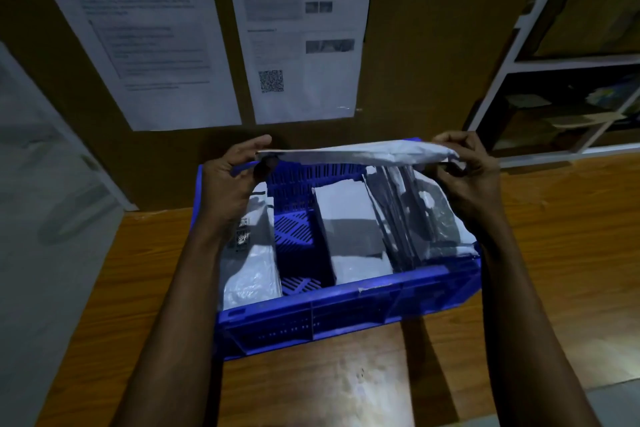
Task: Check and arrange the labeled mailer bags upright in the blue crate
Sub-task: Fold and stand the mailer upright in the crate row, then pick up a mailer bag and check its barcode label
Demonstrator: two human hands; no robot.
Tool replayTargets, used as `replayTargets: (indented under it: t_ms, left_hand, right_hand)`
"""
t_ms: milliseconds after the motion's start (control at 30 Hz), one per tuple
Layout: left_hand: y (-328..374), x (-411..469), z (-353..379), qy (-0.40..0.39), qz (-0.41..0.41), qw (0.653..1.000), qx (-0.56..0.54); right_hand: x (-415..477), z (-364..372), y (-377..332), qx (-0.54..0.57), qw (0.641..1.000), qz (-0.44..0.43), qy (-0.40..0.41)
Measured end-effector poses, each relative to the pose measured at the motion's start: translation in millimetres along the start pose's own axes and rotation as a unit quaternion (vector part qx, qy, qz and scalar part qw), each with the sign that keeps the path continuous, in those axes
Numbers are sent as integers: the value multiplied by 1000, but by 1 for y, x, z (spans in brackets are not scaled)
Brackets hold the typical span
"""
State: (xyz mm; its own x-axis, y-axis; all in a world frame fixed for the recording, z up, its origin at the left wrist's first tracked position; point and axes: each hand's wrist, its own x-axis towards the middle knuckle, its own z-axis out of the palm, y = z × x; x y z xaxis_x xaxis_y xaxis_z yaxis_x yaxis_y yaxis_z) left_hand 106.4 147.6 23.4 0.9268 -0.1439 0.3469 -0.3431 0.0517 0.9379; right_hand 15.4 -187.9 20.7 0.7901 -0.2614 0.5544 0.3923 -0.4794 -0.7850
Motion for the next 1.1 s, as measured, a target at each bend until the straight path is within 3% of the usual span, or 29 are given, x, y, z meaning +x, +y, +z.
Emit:
replayTargets:
  t_ms: [200, 400, 667, 867, 1000, 1100]
  left_hand:
    - [3, -3, 9, 5, -55, 997, -53]
    - [1, -6, 14, 34, -100, 992, -62]
    - [0, -12, 8, 28, -146, 987, -55]
    - [17, 1, 4, 53, -34, 996, 58]
    - [24, 10, 10, -8, 43, 981, 187]
    - [36, 16, 26, -80, 30, 971, 222]
  right_hand:
    - [-4, 6, -13, 113, 988, 101, -38]
    - [-6, 17, -20, 196, 967, 165, 0]
    - [-9, 24, -23, 215, 960, 178, 16]
    - [-9, 26, -26, 220, 958, 184, 18]
    - [-5, 27, -31, 217, 960, 179, 10]
    - [3, 27, -40, 200, 965, 169, -8]
